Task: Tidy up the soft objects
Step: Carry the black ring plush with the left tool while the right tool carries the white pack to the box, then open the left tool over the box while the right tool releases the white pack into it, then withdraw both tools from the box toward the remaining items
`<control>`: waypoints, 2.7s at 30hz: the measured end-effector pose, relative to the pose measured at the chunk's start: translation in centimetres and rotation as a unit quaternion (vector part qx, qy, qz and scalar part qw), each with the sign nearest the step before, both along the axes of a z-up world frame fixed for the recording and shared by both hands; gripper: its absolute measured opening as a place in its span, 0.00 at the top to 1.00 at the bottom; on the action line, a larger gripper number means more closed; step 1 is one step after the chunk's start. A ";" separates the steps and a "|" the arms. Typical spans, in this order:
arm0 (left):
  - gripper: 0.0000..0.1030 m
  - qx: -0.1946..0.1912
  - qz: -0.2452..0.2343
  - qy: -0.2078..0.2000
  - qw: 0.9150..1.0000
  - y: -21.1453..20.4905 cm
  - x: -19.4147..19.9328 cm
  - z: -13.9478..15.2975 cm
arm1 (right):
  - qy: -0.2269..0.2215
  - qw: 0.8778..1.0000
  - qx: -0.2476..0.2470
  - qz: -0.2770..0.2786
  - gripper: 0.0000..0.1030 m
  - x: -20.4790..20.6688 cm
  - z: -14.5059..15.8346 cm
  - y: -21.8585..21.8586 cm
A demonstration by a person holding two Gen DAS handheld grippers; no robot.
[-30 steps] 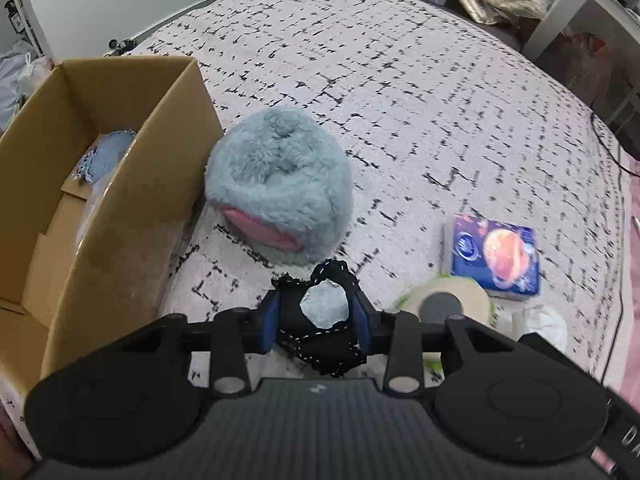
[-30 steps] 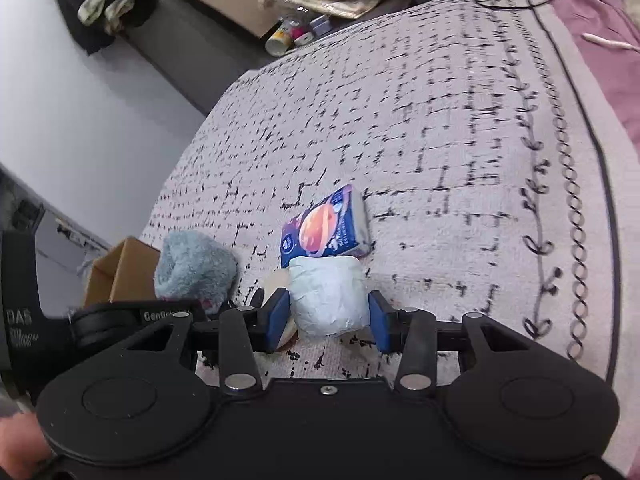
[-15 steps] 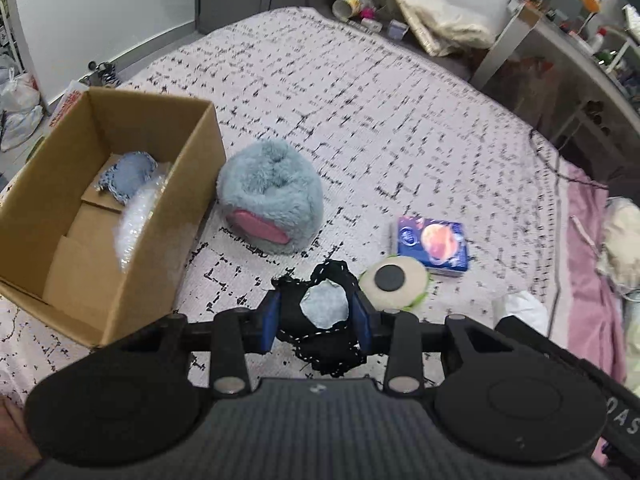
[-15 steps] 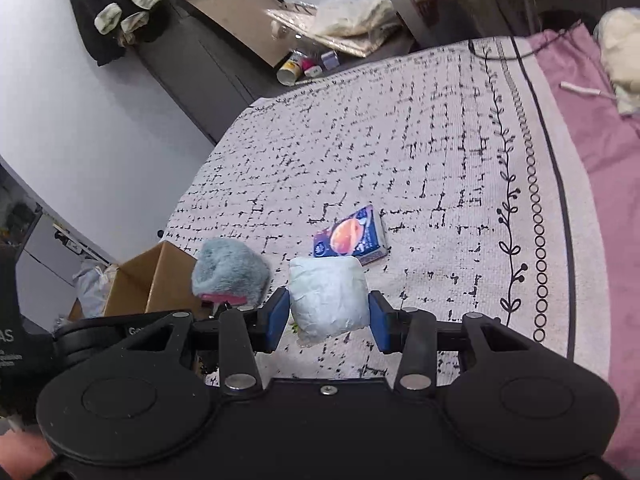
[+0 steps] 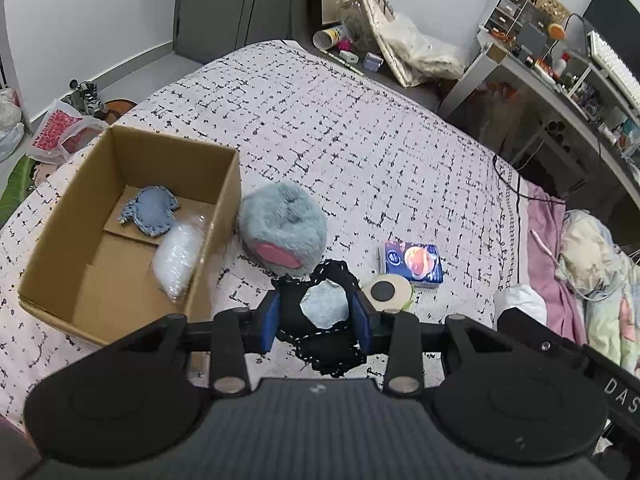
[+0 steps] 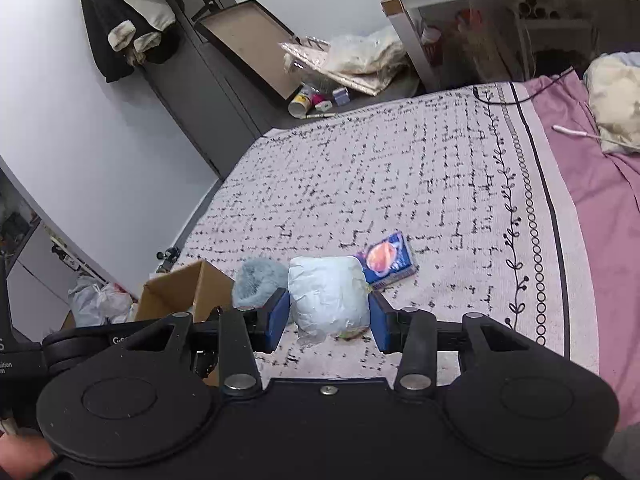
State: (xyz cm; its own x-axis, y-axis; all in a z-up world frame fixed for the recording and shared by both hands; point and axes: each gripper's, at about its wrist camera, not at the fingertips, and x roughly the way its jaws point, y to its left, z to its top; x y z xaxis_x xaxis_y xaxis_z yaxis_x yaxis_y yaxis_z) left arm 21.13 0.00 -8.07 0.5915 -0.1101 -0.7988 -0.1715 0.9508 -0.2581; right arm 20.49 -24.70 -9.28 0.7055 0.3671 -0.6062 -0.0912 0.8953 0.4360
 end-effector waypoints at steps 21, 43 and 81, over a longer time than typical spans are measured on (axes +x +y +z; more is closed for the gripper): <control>0.64 -0.011 0.031 -0.025 0.999 8.2 -0.2 1.7 | -0.020 0.998 -0.027 0.047 0.59 0.9 1.8 7.8; 0.63 -0.012 0.093 0.003 0.996 15.7 2.0 -0.4 | -0.006 0.994 -0.044 0.098 0.59 3.7 1.4 15.7; 0.16 0.021 0.087 0.019 0.996 12.4 0.8 2.3 | -0.016 0.997 -0.001 0.080 0.11 4.1 1.9 11.1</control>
State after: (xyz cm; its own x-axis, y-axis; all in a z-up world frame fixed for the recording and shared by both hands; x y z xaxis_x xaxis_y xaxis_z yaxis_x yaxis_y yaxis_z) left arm 21.91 12.35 -5.74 0.5687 0.0254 -0.8221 -0.3430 0.9158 -0.2090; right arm 24.60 -13.57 -7.38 0.6566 0.4751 -0.5857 -0.2466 0.8692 0.4286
